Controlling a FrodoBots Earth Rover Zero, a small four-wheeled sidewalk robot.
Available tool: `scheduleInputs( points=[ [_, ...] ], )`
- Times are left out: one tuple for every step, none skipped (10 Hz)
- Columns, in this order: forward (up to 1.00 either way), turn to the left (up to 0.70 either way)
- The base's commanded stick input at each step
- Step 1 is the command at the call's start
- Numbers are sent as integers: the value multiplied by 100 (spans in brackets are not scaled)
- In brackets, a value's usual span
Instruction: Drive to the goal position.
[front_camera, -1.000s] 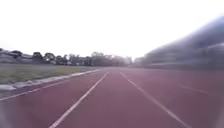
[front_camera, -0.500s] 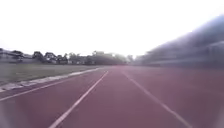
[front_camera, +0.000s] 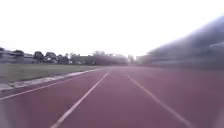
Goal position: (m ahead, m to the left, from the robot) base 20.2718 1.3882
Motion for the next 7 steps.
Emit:
scheduleInputs(
  points=[
    [70,-32],
    [70,-15],
    [70,0],
    [70,2],
    [70,1],
    [70,2],
    [70,2]
  ],
)
